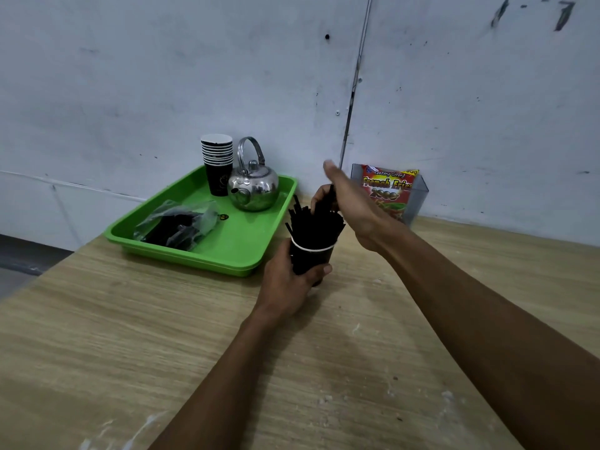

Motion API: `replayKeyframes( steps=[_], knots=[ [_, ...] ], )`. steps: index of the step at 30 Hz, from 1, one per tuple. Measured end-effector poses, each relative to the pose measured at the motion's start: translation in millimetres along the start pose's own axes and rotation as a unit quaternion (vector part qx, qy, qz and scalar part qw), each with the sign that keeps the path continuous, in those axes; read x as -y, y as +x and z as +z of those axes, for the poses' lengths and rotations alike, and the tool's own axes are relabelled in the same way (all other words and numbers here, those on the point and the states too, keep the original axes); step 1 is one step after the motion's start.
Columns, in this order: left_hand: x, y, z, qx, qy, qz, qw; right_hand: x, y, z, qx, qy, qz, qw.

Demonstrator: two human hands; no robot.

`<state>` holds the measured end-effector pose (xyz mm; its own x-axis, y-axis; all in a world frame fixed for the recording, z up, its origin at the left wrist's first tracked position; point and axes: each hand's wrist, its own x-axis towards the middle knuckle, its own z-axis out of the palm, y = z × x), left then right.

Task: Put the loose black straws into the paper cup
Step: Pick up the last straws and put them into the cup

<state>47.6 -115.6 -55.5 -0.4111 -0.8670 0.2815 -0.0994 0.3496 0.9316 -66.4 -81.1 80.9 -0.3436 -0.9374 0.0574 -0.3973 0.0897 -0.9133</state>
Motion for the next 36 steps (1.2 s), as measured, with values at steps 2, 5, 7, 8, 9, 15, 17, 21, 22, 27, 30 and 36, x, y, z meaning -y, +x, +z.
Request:
replayKeyframes(
  steps=[2, 5, 7, 8, 9, 15, 17, 21, 22, 27, 30, 36],
  knots=[
    [0, 0, 0, -0.003, 0.002, 0.0, 1.0, -5, 1, 2, -0.019, -0.04, 0.006, 0.999],
    [-1, -1, -1, 0.001, 0.0, 0.001, 1.0, -9, 4, 2, -0.008, -0.052, -0.012, 0.999],
    [-2, -1, -1, 0.003, -0.004, 0.002, 1.0, -3, 2, -1, -0.005, -0.058, -0.019, 0.998],
    [-2, -1, -1, 0.004, -0.004, 0.002, 1.0, 0, 2, -2, -0.002, -0.063, -0.017, 0.998],
    [-2, -1, -1, 0.004, -0.005, 0.002, 1.0, 5, 0, -4, 0.0, -0.069, -0.015, 0.998],
    [-2, -1, -1, -0.005, -0.005, 0.015, 1.0, 24, -3, 12, -0.025, -0.289, -0.179, 0.94],
    [-2, -2, -1, -0.003, -0.007, 0.014, 1.0, 14, 2, 25, 0.019, -0.413, -0.181, 0.892],
    [-1, -4, -1, -0.001, -0.011, 0.002, 1.0, -19, 8, 37, 0.032, -0.512, -0.116, 0.851],
    [-1, -4, 0, 0.0, -0.015, 0.003, 1.0, -24, 8, 38, 0.026, -0.516, -0.116, 0.848],
    [-2, -3, -1, 0.003, -0.014, 0.014, 1.0, -6, 8, 27, 0.039, -0.381, -0.15, 0.911],
    [-1, -2, -1, 0.002, -0.003, 0.016, 1.0, 2, 12, 21, -0.077, -0.341, -0.207, 0.914],
    [-2, -3, -2, 0.002, 0.001, 0.018, 1.0, -22, 14, 20, 0.045, -0.41, -0.05, 0.91]
  ],
)
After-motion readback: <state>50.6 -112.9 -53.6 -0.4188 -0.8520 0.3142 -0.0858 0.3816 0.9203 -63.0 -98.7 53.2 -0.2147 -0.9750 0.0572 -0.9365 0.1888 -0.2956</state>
